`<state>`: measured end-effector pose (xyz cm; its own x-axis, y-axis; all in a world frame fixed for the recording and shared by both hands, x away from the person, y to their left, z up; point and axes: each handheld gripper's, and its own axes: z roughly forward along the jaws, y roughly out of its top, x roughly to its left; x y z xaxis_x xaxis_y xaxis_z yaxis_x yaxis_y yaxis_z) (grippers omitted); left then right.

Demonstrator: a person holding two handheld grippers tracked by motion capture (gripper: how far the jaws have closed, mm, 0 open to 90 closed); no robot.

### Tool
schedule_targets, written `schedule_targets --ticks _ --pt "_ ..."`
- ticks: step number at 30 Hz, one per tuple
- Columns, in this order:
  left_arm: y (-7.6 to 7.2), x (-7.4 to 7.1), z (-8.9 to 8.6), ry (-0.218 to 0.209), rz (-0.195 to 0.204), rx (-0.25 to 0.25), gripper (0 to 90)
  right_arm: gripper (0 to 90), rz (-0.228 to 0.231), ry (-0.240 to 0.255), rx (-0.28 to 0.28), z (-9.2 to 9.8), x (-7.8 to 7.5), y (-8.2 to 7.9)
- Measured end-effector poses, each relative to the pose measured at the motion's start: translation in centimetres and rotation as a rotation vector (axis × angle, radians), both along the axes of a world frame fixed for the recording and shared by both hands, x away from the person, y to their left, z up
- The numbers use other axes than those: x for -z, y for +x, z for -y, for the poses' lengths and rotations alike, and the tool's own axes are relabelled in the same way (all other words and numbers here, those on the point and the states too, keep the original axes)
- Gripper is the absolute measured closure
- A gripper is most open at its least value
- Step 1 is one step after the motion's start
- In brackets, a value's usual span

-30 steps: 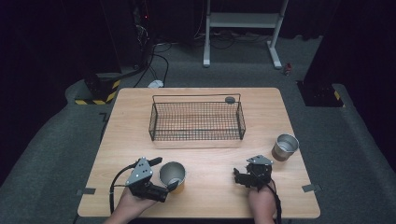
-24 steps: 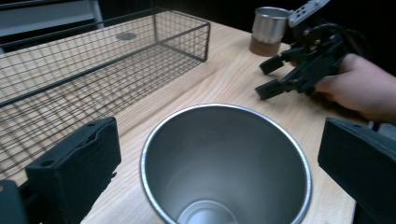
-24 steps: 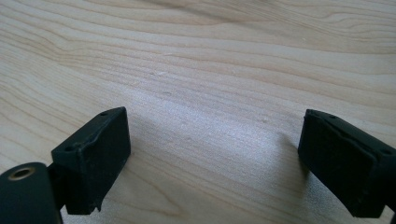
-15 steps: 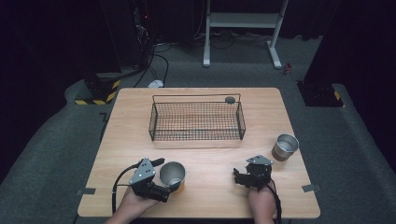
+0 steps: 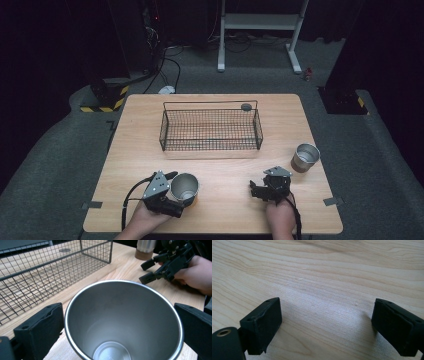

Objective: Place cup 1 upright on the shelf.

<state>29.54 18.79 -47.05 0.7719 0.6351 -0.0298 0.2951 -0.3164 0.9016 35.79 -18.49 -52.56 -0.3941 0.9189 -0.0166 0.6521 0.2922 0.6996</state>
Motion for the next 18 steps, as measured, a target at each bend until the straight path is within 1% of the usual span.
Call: schedule_targets --ticks 1,3,4,5,6,7,12,13,14,16,18 --pt "0.0 0.1 0.0 -0.001 0.001 -0.002 0.0 9.2 0.000 0.000 0.000 0.0 0.0 0.0" --pt "0.1 0.3 0.0 -0.007 -0.018 0.003 0.0 9.2 -0.003 0.000 -0.003 0.0 0.0 0.0" --pt "0.1 0.4 0.1 -0.007 -0.018 0.001 0.0 9.2 -0.002 -0.001 -0.005 0.0 0.0 0.0" --pt "0.0 0.6 0.1 0.004 -0.022 0.004 0.0 9.2 -0.005 0.002 -0.005 0.0 0.0 0.0" --pt "0.0 0.6 0.1 0.004 -0.022 0.004 0.0 9.2 -0.005 0.002 -0.005 0.0 0.0 0.0" --pt "0.0 0.8 0.1 0.018 -0.021 0.007 0.0 9.2 -0.005 0.002 -0.005 0.0 0.0 0.0" --pt "0.0 1.2 0.1 0.022 -0.028 0.006 0.0 9.2 -0.002 0.002 -0.007 0.0 0.0 0.0" --pt "0.1 1.5 0.2 0.040 -0.034 0.007 0.0 9.2 -0.002 0.002 -0.008 0.0 0.0 0.0" --pt "0.1 1.5 0.2 0.040 -0.034 0.007 0.0 9.2 -0.002 0.002 -0.008 0.0 0.0 0.0" --pt "0.2 1.8 0.3 0.043 -0.049 0.002 0.3 9.2 -0.002 0.002 -0.009 0.0 0.0 0.0" --pt "0.3 2.0 0.3 0.037 -0.055 -0.002 0.4 9.2 -0.002 0.002 -0.010 0.0 0.0 0.0"
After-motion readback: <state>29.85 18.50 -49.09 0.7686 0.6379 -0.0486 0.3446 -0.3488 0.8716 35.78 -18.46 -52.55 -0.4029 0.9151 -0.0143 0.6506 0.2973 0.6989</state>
